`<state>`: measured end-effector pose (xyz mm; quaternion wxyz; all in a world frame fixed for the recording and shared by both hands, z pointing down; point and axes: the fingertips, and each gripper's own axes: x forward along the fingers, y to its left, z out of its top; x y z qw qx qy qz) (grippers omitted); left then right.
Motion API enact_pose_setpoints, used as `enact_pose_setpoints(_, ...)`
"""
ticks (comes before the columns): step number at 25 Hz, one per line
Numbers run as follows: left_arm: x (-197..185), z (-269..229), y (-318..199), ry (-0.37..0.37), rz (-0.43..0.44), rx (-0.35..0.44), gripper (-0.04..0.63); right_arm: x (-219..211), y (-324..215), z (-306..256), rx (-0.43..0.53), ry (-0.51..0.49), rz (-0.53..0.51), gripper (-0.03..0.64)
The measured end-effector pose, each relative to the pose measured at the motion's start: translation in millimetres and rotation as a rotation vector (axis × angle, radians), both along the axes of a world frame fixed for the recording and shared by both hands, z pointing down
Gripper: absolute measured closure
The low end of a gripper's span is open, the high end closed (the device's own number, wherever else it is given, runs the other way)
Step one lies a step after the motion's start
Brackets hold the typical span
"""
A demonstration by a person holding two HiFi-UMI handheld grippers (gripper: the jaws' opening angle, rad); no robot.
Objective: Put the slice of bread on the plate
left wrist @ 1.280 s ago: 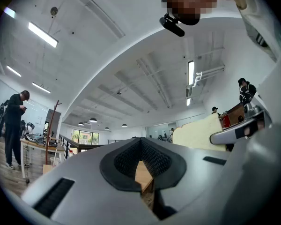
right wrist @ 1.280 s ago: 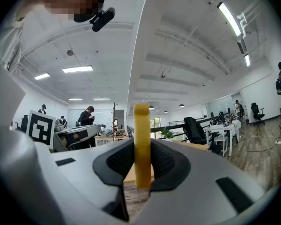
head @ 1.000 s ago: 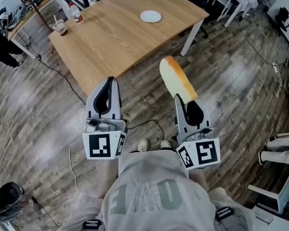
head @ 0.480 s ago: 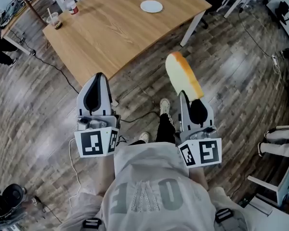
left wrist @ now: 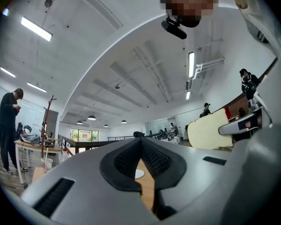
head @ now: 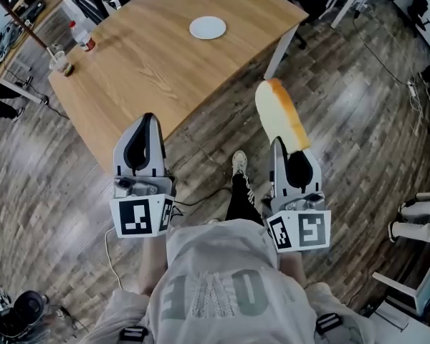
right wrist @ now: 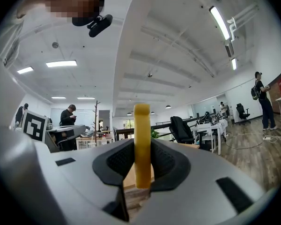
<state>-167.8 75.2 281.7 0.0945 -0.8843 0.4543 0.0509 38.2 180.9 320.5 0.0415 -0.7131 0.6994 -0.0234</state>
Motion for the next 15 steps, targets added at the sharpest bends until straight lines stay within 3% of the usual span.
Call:
enact_pose_setpoints(10,100,-39,-134,0.027,-0.074,0.034,0.586,94,-159,-33,-0.002,0.004,-0.134,0.526)
enact_pose_setpoints(15,144,-38,-183,-0.013,-0.075,0.016,0.586,133,-225,-32,-0.008,0.012,-0.174,0.526)
